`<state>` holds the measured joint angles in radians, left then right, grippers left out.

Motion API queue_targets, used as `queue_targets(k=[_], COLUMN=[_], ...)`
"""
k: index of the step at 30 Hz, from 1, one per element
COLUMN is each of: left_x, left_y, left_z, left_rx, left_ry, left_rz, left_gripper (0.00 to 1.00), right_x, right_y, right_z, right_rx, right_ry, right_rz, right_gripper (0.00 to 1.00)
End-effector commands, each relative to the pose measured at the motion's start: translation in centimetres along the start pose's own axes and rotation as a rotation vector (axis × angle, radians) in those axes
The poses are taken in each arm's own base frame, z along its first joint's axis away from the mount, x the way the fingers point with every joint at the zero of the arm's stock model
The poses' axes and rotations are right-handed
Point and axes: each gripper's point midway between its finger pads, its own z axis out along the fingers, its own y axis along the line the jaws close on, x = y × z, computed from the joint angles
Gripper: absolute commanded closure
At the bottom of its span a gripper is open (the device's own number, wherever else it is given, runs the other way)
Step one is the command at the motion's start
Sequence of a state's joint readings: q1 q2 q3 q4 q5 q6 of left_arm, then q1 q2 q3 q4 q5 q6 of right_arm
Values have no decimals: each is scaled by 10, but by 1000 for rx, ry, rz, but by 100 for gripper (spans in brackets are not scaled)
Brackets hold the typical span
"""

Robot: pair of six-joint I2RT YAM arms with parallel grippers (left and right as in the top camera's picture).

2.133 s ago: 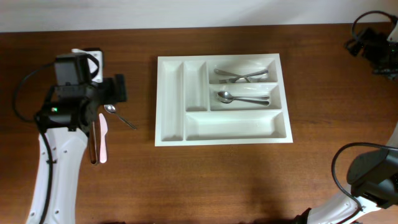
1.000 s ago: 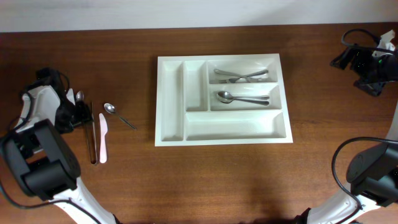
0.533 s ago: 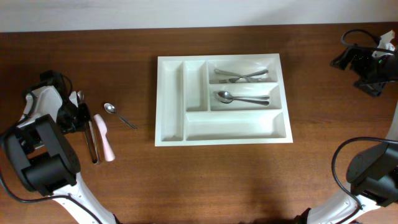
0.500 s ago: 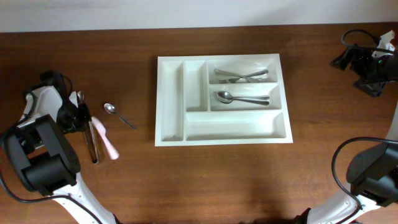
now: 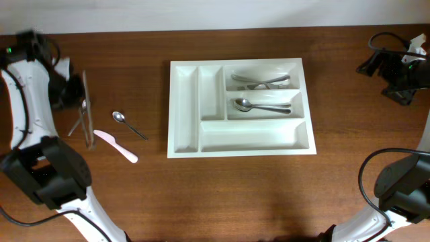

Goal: Pack container
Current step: 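Grasp the chopsticks on the left with the left gripper, then lay the chopsticks in the tray's bottom compartment and release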

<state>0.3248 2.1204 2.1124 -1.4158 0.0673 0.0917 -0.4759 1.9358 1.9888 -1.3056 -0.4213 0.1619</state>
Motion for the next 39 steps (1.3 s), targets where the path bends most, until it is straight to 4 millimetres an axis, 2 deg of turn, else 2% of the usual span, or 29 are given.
queue_targets(k=[1, 3, 4, 5, 7, 10, 11, 14, 16, 20, 24, 28, 29, 30, 32, 35, 39], left_x=[-14, -6, 0, 13, 26, 48, 65, 94, 115, 149, 177, 180, 179, 178, 170, 140, 101], left_y=[-109, -156, -173, -214, -254, -309, -343, -381, -399, -426, -444, -448, -448, -447, -443, -425, -393], left_z=[-62, -66, -65, -62, -58, -45, -34, -11, 6, 43, 77, 81, 81, 81, 80, 59, -4], left_rx=[247, 264, 272, 292, 305, 304, 324, 363, 382, 415, 433, 434, 432, 426, 361, 151, -28], left_ry=[-199, -231, -234, -237, -255, -274, -274, -227, -176, -85, -16, -9, -10, -8, -4, -54, -188], left_rz=[456, 743, 831, 1013, 1198, 1467, 1577, 1668, 1718, 1790, 1843, 1835, 1819, 1802, 1741, 1636, 1526], left_gripper=[98, 98, 98, 98, 98, 98, 98, 98, 98, 98, 98, 97, 91, 75, 1, 1, 1], right_x=[3, 3, 3, 3, 3, 3, 3, 3, 3, 3, 3, 3, 3, 3, 3, 3, 3], right_y=[3, 3, 3, 3, 3, 3, 3, 3, 4, 3, 4, 3, 3, 4, 3, 3, 4], right_z=[4, 4, 4, 4, 4, 4, 4, 4, 4, 4, 4, 4, 4, 4, 4, 4, 4], right_rx=[-13, -13, -13, -13, -12, -12, -12, -12, -13, -12, -13, -13, -13, -13, -13, -13, -13], right_ry=[14, 14, 14, 14, 14, 14, 15, 15, 15, 15, 15, 15, 15, 15, 15, 15, 15], right_rz=[7, 7, 7, 7, 7, 7, 7, 6, 6, 6, 6, 6, 6, 6, 6, 6, 6], right_gripper=[1, 1, 1, 1, 1, 1, 1, 1, 1, 1, 1, 1, 1, 1, 1, 1, 1])
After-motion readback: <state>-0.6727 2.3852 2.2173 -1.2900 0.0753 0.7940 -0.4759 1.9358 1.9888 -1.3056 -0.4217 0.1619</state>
